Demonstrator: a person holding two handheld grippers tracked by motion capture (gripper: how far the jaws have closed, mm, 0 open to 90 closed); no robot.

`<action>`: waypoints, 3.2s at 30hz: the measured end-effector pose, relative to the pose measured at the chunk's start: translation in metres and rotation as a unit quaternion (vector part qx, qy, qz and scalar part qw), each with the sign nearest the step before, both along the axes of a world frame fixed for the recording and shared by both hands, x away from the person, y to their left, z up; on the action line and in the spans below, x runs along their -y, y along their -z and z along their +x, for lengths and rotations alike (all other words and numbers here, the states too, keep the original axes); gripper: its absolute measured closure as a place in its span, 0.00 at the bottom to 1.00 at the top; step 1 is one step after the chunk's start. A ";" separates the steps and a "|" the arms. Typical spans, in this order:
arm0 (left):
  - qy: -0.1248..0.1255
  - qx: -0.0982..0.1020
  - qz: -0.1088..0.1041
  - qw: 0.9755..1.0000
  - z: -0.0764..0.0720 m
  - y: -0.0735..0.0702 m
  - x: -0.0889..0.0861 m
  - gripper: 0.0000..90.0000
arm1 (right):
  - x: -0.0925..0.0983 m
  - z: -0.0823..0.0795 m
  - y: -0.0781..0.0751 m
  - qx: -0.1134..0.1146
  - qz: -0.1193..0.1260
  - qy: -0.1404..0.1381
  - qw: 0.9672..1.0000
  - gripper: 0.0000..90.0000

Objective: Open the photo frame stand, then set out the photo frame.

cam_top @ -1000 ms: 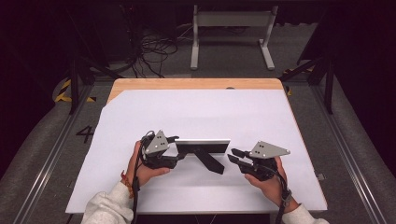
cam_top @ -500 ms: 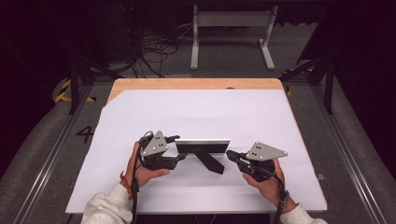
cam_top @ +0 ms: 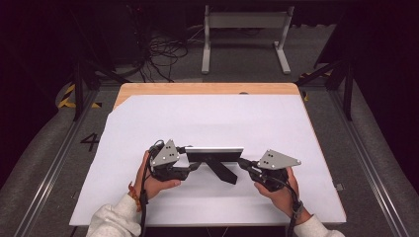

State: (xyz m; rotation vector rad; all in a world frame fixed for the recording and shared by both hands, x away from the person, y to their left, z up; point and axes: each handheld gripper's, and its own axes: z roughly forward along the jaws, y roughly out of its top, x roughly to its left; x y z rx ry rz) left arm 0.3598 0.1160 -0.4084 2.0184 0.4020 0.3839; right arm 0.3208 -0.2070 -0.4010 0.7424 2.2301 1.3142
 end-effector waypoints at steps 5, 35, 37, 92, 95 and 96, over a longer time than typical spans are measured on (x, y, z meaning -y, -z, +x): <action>-0.002 0.000 -0.007 1.000 0.000 0.000 0.002 0.53 | -0.001 0.002 0.001 0.000 -0.003 0.001 1.000 0.99; -0.003 -0.007 -0.023 1.000 0.001 0.002 -0.007 0.75 | -0.007 0.013 0.004 -0.003 -0.016 0.021 1.000 0.99; -0.004 -0.008 -0.023 1.000 0.000 0.002 -0.007 0.75 | -0.007 0.014 0.004 -0.003 -0.015 0.022 1.000 0.99; 0.012 -0.009 -0.020 1.000 -0.005 0.002 -0.005 0.86 | -0.013 0.019 0.003 0.005 -0.019 0.031 0.999 1.00; 0.014 -0.008 -0.018 1.000 -0.006 0.002 -0.004 0.87 | -0.013 0.021 0.003 0.004 -0.017 0.035 0.999 1.00; 0.015 -0.009 -0.018 1.000 -0.006 0.002 -0.004 0.87 | -0.013 0.021 0.003 0.004 -0.016 0.036 0.999 1.00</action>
